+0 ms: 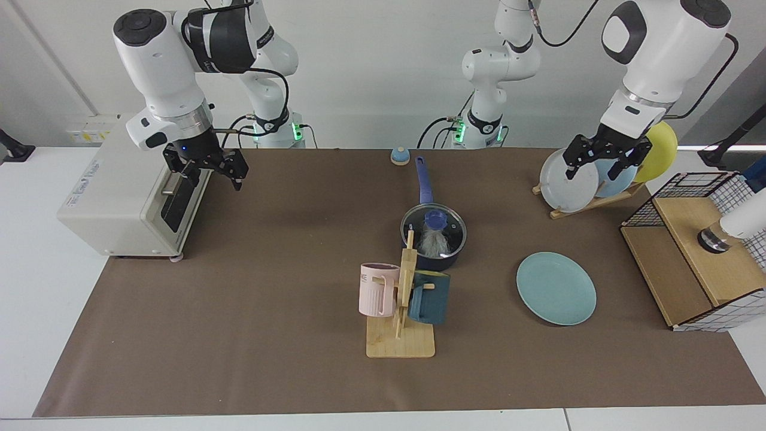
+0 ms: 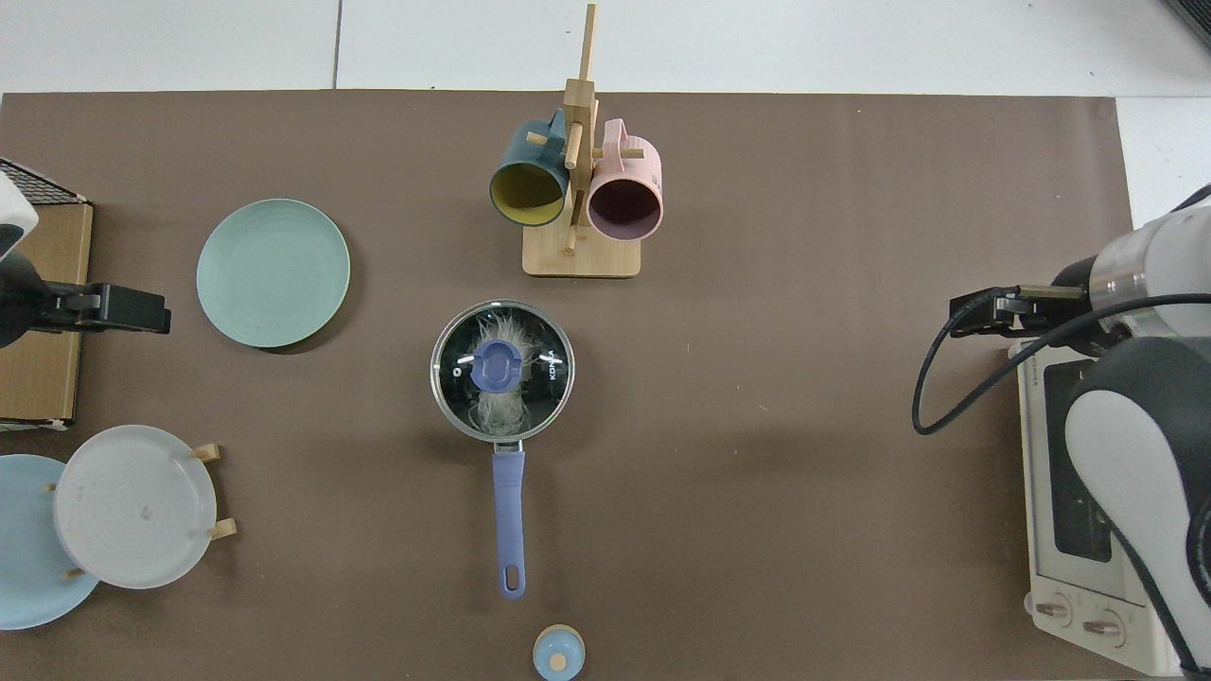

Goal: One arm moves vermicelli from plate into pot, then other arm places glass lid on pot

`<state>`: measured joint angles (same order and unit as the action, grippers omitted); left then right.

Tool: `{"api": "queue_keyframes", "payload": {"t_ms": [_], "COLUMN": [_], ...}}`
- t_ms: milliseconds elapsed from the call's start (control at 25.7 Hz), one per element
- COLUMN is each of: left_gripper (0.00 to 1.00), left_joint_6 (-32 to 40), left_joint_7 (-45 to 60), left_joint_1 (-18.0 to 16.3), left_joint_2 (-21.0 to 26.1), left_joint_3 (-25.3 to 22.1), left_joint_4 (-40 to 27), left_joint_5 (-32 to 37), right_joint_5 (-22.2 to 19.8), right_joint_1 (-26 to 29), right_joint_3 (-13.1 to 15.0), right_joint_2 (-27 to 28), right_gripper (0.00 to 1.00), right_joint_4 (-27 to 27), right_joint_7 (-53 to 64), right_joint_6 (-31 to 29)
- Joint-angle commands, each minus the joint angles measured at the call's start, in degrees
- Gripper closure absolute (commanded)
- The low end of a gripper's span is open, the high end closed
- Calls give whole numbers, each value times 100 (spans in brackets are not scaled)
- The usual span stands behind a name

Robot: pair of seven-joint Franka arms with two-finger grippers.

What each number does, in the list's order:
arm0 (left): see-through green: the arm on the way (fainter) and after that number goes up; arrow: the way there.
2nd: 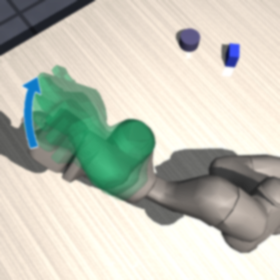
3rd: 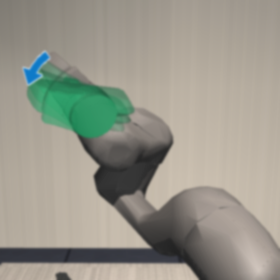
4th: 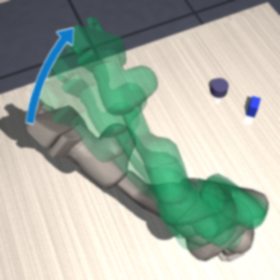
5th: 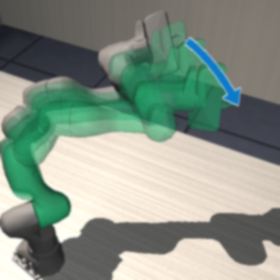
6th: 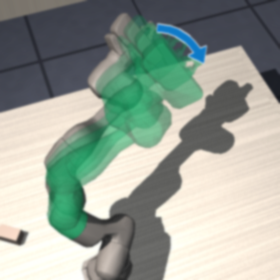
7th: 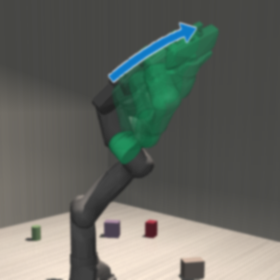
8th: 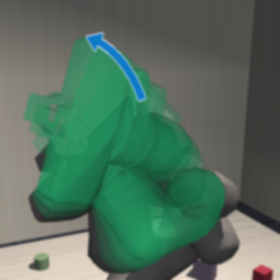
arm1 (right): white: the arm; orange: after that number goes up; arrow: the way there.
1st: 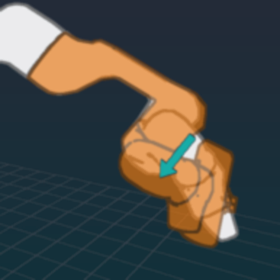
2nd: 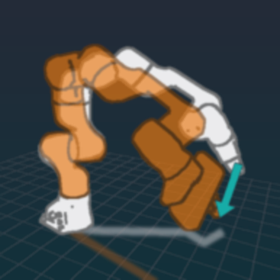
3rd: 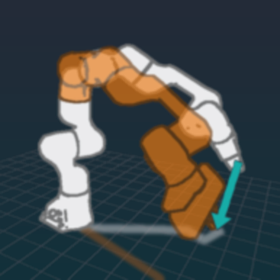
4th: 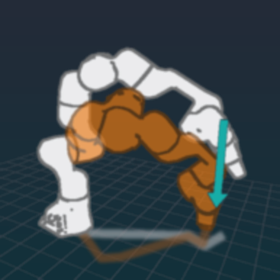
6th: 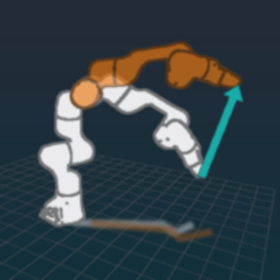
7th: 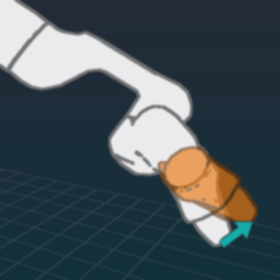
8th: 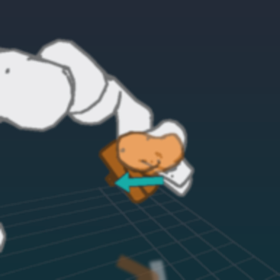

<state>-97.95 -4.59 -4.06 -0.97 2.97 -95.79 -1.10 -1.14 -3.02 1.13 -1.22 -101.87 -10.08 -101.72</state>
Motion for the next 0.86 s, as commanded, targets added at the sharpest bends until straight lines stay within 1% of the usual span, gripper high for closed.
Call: {"api": "queue_keyframes", "payload": {"t_ms": [0, 818], "left_gripper": [0, 0], "left_joint_6": [30, 30], "left_joint_7": [-7, -7], "left_joint_1": [28, 28], "left_joint_2": [-88, -88], "left_joint_3": [-33, -33], "left_joint_4": [-37, -37], "left_joint_5": [-57, -57], "right_joint_5": [9, 9], "right_joint_1": [109, 92], "right_joint_3": [-51, -51], "right_joint_2": [-72, -72], "right_gripper": [0, 0], "right_joint_4": [-52, -44], "right_joint_7": [217, 155], "right_joint_6": [-32, -23]}}
